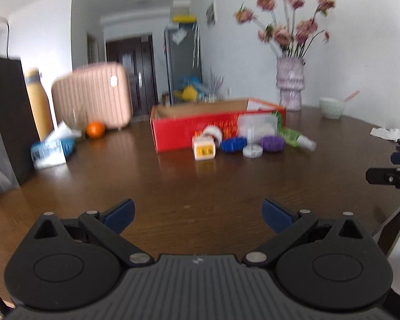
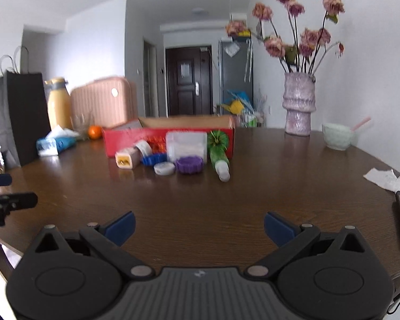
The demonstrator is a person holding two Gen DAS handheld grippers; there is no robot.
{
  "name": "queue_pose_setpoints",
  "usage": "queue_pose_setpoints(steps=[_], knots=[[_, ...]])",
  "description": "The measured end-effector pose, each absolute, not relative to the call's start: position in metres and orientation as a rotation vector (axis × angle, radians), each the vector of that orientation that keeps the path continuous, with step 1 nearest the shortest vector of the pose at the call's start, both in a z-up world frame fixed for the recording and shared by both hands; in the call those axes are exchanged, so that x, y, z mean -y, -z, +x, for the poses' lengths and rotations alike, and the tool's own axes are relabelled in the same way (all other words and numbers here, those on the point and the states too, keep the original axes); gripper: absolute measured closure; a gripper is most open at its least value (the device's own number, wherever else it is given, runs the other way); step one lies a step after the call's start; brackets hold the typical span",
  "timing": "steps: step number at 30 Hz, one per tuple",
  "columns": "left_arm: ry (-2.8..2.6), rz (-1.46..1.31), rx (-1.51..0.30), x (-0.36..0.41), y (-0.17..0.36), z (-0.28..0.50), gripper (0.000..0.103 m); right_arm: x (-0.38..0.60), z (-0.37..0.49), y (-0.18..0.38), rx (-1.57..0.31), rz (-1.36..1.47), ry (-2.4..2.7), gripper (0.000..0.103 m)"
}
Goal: Organize rigid objects
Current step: 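Raise the right tool away from the box back toward the table items, then close the left tool on the white plug adapter while the right tool grasps the purple cap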
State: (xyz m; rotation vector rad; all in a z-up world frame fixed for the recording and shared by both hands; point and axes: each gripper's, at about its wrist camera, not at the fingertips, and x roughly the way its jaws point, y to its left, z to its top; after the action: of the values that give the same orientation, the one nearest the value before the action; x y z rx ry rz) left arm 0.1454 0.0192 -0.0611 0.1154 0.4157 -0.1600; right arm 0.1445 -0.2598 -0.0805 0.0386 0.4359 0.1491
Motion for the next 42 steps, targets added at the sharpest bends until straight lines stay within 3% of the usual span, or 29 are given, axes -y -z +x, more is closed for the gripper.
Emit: queue_pose_setpoints(steps=[10,14,18,24,26,33,37,40,42], knots=[[0.151,0.075,-0.56,-0.027,0.053,0.202,0.0,0.248,0.182,0.072,-0.471,-0.006,-0.164,0.009],[0.108,0.036,-0.574,-0.024,0.043,0.239,0.0,0.247,0.214,0.062,-0.499,-0.011,-0.194,0.022],[0.15,0.039,-0.567,-0.018,0.032,0.279,0.001,0.247,0.258,0.057,-0.557,0.026,-0.222,0.025],[0.184,0.061,-0.624,-0.002,0.028,0.336,0.015,0.24,0.311,0.057,-0.596,0.044,-0.235,0.027],[0.181,0.069,-0.662,0.003,0.033,0.356,0.026,0.236,0.327,0.06,-0.616,0.045,-0.254,0.03],[0.193,0.069,-0.72,0.014,0.052,0.402,0.029,0.225,0.366,0.075,-0.659,0.041,-0.264,0.035],[0.207,0.046,-0.747,0.015,0.062,0.414,0.044,0.219,0.377,0.083,-0.676,0.017,-0.261,0.037],[0.215,0.025,-0.744,0.015,0.064,0.418,0.063,0.219,0.381,0.085,-0.676,0.019,-0.252,0.046],[0.207,0.037,-0.735,0.017,0.064,0.418,0.063,0.22,0.385,0.086,-0.676,0.033,-0.254,0.051]])
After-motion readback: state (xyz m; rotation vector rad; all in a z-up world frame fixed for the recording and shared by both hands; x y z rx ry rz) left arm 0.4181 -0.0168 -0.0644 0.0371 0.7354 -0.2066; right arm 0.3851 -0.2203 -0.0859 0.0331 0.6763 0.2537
